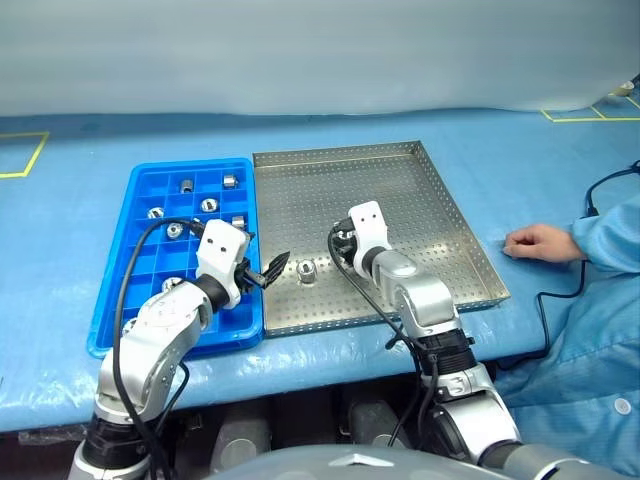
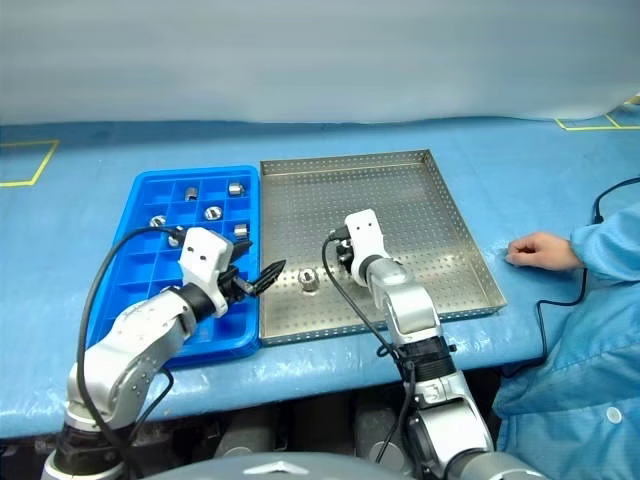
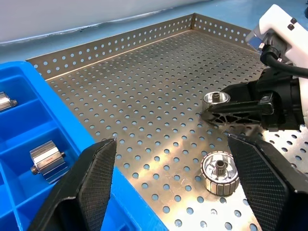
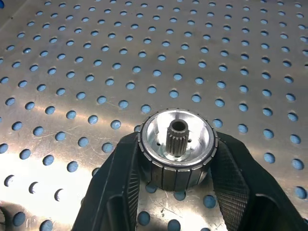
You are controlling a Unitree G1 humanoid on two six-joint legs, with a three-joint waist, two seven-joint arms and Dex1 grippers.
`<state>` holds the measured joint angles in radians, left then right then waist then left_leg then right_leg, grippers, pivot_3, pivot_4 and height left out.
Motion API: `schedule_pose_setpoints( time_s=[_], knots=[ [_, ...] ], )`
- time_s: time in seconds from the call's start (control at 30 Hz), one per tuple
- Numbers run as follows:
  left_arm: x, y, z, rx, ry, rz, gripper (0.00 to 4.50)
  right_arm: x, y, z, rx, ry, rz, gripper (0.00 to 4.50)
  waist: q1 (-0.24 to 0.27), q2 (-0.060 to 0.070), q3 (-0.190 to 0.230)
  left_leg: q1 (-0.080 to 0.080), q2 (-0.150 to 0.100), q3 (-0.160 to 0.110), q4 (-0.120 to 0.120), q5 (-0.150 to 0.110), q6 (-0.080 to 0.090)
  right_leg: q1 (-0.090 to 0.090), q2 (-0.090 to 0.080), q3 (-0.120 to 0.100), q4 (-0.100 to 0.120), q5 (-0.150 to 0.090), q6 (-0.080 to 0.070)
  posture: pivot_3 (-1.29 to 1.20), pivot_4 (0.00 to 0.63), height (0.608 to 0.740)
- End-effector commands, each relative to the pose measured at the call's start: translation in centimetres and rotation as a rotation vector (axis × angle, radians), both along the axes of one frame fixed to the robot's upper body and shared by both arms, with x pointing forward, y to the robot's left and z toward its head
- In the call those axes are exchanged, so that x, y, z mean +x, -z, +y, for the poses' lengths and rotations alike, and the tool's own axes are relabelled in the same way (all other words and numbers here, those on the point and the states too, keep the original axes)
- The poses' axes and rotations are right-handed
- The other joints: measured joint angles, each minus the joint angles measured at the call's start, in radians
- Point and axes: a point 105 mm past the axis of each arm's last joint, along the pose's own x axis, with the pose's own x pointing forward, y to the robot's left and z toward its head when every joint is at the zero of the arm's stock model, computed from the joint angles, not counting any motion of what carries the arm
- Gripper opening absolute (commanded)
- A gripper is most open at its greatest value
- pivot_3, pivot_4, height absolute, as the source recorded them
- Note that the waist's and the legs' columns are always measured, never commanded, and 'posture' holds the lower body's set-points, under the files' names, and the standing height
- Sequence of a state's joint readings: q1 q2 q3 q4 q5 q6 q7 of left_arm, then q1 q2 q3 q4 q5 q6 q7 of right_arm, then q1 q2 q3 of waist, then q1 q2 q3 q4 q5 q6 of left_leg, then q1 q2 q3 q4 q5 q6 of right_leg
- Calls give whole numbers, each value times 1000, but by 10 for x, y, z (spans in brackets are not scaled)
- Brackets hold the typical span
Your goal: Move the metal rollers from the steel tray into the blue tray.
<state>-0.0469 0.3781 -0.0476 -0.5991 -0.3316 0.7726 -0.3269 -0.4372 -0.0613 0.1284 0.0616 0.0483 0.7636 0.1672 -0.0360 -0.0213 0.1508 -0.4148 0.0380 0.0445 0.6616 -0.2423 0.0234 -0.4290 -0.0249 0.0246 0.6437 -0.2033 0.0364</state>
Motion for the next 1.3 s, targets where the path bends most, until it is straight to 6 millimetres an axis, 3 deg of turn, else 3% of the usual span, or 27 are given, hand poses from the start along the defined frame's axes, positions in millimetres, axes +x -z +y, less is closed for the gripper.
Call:
schedule_pose_setpoints(
  time_s=[0.03,0.1,0.2,0.3,0.47,0.6,0.83,1.13,1.3],
  knots=[
    [-5,-16,1,-2,0,-64,4036,4,-33,4,49,-14,-113,1914,-1,0,0,0,0,0,0,0,0,0,0,0,0,0,0,0,150,740],
    [-6,-17,6,7,-17,-66,4036,2,-44,9,51,-45,-156,1742,0,0,0,0,0,0,0,0,0,0,0,0,0,0,1,9,150,740],
    [-8,-22,19,30,-63,-89,4036,-12,-69,35,127,-213,-204,1742,0,0,0,0,1,0,-1,0,0,-1,0,0,0,0,1,27,150,740],
    [-6,-28,47,86,-190,-120,4036,-36,-84,64,172,-411,-210,1742,1,0,0,1,2,0,-1,0,0,0,1,0,1,0,1,53,150,740],
    [-17,-42,78,131,-301,-138,4036,-86,-89,111,223,-734,-170,1742,13,0,0,1,6,-2,-1,0,0,0,2,-3,1,0,0,84,150,740],
    [-26,-46,96,153,-376,-100,4036,-118,-88,133,233,-964,-177,1742,29,0,0,0,6,-2,-1,0,0,0,0,-3,0,-1,-1,107,150,740],
    [-37,-52,102,143,-408,-72,4036,-130,-68,167,233,-1053,-95,1742,44,-2,-1,3,7,-1,2,1,-2,2,-1,-4,1,-3,2,163,150,740],
    [-39,-43,91,128,-373,-25,4036,-122,-50,182,235,-1034,-31,1742,67,-2,-1,2,7,-2,1,1,-3,1,0,-5,0,-1,-2,172,150,740],
    [-38,-42,89,118,-361,-19,4036,-120,-52,179,224,-1030,-59,3344,67,-2,-1,2,7,-2,0,1,-3,1,0,-5,0,-1,-3,159,150,740]
  ],
)
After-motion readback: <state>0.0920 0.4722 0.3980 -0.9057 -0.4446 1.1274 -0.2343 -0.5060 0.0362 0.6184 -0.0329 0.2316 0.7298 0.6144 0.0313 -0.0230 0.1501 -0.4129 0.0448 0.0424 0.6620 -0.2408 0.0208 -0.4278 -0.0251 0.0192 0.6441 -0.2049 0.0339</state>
